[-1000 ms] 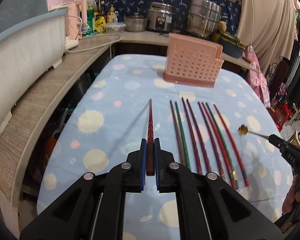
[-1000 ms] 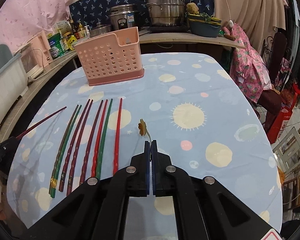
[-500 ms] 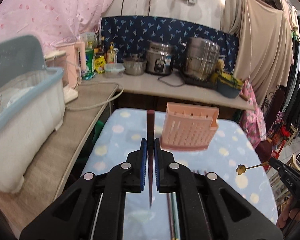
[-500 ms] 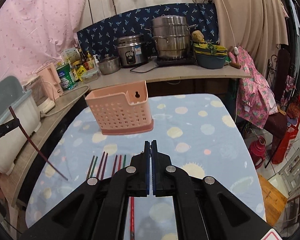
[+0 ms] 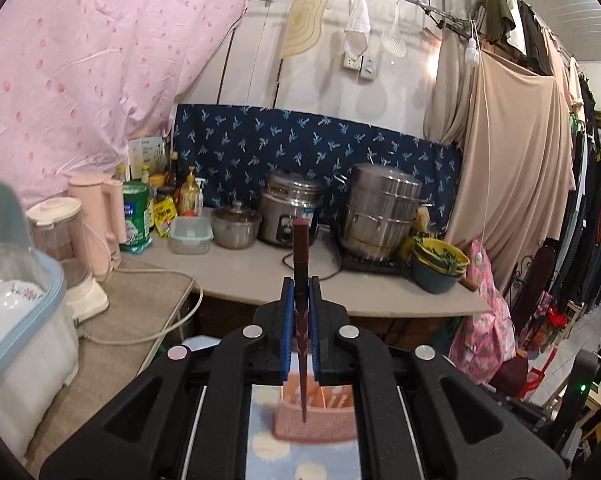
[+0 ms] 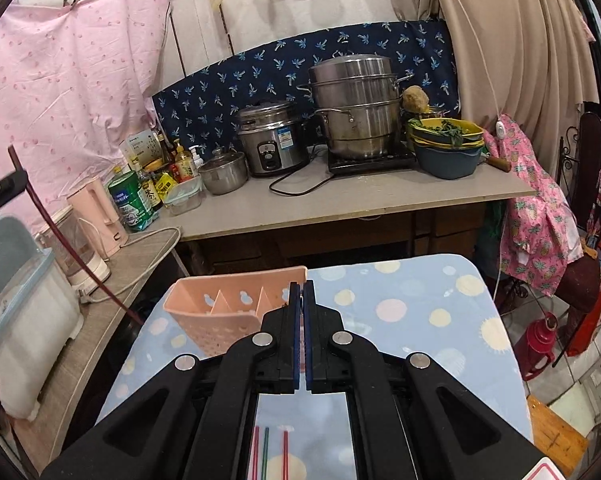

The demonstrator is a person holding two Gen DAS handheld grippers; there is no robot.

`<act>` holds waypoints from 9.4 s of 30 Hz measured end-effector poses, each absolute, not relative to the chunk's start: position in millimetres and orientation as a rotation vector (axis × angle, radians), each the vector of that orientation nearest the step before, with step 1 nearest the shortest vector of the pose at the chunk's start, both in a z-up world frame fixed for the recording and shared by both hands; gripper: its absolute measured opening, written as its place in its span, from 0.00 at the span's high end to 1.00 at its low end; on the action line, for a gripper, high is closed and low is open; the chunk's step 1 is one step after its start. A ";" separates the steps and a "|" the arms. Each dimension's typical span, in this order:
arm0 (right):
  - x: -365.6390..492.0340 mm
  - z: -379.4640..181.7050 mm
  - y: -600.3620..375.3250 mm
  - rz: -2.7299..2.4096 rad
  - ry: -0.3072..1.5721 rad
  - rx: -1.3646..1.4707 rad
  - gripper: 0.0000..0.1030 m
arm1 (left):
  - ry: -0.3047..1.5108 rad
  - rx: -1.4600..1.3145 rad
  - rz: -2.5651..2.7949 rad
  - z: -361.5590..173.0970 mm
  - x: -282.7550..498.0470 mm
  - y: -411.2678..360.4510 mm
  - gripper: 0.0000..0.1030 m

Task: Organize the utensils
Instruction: 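Carry chopstick and spoon into the pink basket while both tools open to release, then move both open tools back down over the remaining chopsticks, then grasp a red chopstick with the right tool while the left tool grasps a brown chopstick, then lift both chopsticks into the pink basket while both tools open to drop them, then return both open tools to the remaining chopsticks on the cloth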

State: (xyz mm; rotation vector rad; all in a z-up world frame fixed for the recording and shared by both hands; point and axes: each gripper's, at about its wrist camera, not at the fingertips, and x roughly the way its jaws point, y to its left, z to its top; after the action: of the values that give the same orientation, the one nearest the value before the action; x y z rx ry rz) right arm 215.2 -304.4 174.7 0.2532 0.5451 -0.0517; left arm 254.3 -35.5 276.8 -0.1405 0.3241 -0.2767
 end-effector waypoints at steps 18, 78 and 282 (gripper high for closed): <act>302.4 113.5 -299.2 -0.052 0.671 0.225 0.98 | 0.473 -0.127 -0.238 202.8 345.3 -57.5 0.93; 15.6 -2.1 -225.8 -0.044 0.863 0.130 0.73 | 0.805 -0.002 -0.198 13.6 90.5 1.5 0.65; 227.2 173.5 -276.5 0.045 0.454 0.271 0.79 | 0.507 -0.093 -0.229 194.3 284.8 -54.1 0.76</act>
State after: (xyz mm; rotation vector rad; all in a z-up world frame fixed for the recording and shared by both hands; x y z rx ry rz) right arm 227.2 -276.5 173.5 0.2712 0.4539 0.0446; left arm 284.8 -54.1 194.3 -0.0928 0.5065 -0.2293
